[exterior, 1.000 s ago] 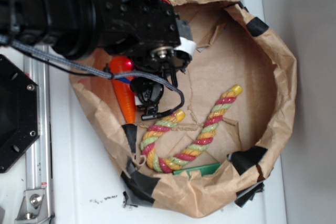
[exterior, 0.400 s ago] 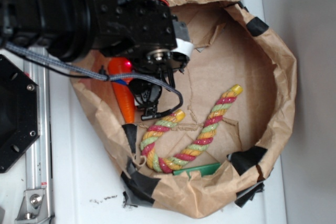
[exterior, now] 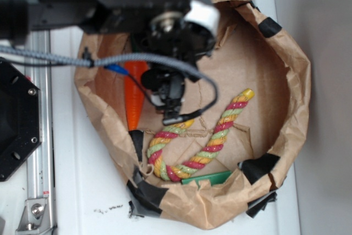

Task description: Grab the rock.

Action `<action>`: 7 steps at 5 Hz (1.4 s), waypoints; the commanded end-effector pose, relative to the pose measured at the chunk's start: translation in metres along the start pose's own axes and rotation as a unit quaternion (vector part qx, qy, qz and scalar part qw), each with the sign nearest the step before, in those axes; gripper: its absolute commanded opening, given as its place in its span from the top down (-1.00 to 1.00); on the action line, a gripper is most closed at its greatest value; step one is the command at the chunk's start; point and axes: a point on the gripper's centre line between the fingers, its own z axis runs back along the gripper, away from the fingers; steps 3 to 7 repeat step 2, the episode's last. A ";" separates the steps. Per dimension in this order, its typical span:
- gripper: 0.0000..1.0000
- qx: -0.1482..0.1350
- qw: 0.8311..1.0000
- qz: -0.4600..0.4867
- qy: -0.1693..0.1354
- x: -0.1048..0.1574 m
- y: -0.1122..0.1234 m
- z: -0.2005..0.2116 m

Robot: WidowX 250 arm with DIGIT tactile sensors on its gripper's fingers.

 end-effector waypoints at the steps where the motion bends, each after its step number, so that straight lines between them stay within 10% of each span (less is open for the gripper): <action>1: 1.00 -0.017 0.997 0.009 -0.071 0.014 -0.005 0.064; 7: 1.00 -0.023 0.996 0.009 -0.090 0.020 -0.009 0.080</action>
